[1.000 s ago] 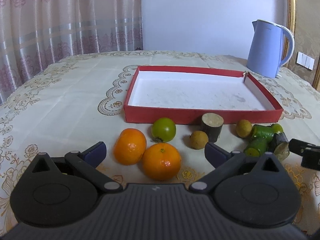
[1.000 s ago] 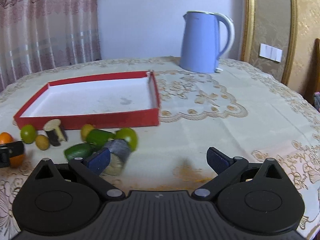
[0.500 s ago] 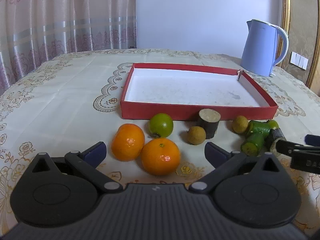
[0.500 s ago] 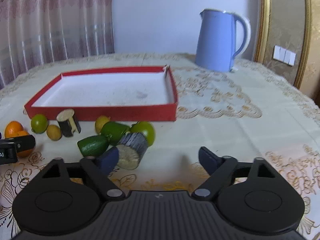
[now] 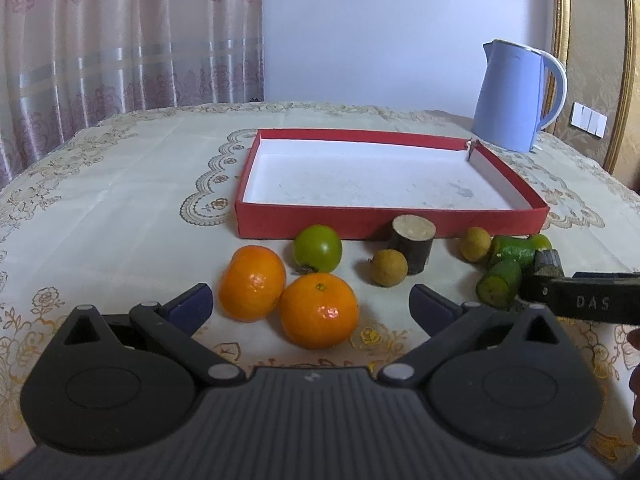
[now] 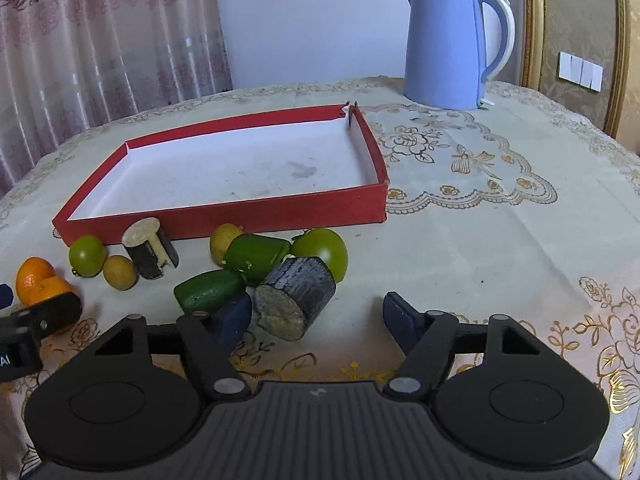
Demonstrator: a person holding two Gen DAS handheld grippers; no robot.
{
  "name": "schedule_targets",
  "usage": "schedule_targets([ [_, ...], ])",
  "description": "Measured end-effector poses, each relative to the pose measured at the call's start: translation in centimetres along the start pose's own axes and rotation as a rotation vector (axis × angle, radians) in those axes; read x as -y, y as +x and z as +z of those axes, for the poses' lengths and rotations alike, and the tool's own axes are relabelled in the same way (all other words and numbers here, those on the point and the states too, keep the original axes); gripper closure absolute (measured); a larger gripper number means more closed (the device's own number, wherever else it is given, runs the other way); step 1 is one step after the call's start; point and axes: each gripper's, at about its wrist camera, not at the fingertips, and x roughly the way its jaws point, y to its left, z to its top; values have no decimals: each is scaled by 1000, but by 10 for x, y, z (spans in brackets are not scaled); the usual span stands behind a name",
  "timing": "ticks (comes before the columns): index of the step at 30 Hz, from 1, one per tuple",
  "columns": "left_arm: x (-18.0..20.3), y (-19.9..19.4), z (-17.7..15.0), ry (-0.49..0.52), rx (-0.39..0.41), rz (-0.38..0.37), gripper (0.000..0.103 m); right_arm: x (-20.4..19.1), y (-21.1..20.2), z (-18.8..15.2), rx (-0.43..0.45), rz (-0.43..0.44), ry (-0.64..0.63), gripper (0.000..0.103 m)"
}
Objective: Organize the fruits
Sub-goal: 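Lower the right gripper onto the cut eggplant chunk and close it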
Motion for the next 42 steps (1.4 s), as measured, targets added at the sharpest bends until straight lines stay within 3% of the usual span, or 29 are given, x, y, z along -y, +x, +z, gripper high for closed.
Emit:
schedule_targets([
  [4, -2, 2, -1, -10, -5, -8, 0, 0, 0, -1, 10, -7, -5, 34],
  [10, -5, 3, -4, -13, 8, -24, 0, 1, -3, -2, 25, 7, -3, 66],
  [22, 0, 12, -8, 44, 5, 7, 0, 11, -12, 0, 39, 23, 21, 67],
  [30, 1, 14, -8, 52, 14, 22, 0, 11, -22, 17, 125, 2, -37, 69],
  [35, 0, 19, -7, 51, -6, 28, 0, 5, -13, 38, 180, -18, -85, 71],
  [42, -5, 21, -6, 24, -18, 8, 0, -12, 24, 70, 187, -46, -170, 76],
])
